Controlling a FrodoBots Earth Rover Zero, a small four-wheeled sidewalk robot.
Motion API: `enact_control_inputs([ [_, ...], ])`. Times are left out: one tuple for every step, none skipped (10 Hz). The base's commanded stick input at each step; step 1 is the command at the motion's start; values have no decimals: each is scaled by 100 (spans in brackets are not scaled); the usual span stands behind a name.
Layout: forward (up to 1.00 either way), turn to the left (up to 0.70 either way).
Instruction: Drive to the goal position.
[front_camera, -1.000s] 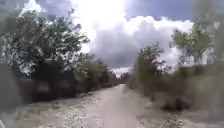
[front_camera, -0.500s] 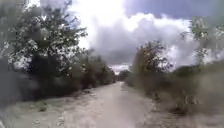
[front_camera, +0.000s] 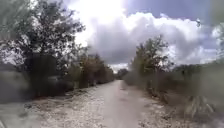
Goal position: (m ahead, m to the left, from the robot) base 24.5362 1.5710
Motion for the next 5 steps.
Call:
enact_control_inputs([
  [70, 0],
  [70, 0],
  [70, 0],
  [70, 1],
  [70, 30],
])
